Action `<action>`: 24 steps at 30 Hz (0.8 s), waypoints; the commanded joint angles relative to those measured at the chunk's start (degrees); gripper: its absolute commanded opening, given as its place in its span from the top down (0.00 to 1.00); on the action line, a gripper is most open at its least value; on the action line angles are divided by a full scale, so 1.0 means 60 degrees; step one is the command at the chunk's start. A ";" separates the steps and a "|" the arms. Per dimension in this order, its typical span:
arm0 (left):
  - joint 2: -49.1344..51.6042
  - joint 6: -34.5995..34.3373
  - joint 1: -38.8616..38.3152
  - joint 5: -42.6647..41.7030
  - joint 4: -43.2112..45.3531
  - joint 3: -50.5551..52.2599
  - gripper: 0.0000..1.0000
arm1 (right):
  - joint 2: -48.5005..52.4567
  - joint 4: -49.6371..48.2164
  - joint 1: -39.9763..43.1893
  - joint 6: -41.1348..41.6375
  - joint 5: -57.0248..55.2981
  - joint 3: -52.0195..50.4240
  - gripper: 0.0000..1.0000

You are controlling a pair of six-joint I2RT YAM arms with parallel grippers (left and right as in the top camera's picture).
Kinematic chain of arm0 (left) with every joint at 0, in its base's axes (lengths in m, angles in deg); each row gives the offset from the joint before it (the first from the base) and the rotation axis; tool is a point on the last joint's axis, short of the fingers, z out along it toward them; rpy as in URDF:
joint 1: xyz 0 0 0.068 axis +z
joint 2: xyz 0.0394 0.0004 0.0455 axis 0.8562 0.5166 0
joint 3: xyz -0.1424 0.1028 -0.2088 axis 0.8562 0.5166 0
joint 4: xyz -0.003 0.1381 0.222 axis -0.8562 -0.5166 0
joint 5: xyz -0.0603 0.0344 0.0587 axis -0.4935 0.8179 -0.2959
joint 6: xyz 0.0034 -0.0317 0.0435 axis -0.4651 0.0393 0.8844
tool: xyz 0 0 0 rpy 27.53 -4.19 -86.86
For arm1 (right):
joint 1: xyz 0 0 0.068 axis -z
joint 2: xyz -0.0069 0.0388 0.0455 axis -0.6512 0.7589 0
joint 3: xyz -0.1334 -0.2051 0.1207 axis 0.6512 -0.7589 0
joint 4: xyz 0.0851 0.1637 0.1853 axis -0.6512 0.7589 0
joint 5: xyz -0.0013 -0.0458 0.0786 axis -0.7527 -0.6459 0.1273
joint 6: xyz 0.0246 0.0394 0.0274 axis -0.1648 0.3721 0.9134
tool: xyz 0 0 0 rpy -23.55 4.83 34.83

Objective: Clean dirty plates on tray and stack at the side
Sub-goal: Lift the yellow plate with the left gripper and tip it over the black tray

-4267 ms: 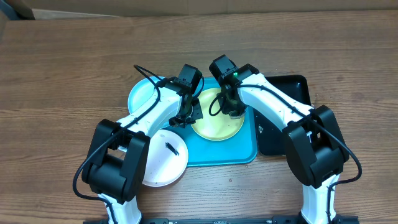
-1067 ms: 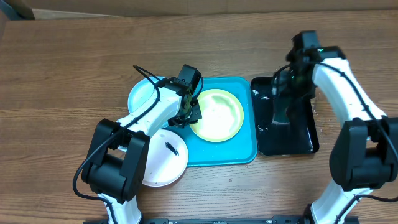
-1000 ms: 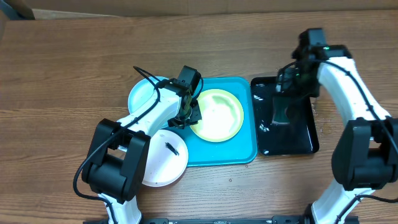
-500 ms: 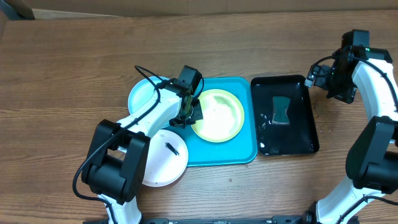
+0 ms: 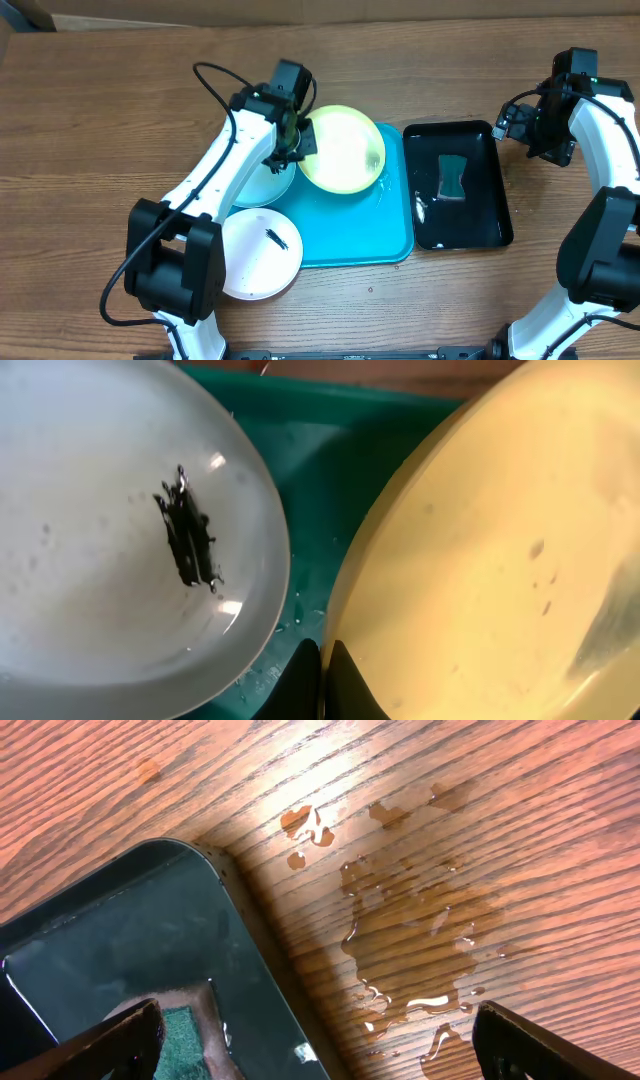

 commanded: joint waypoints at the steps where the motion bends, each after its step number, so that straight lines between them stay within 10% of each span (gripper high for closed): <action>1: -0.0106 0.0197 -0.0302 0.0058 0.0058 -0.0568 0.96 | -0.0168 -0.0047 0.0011 0.0036 -0.0011 0.0160 0.00; 24: -0.0102 0.0397 -0.4342 0.4477 0.2055 -0.0790 0.96 | -0.0168 -0.0047 0.0011 0.0036 -0.0011 0.0160 0.00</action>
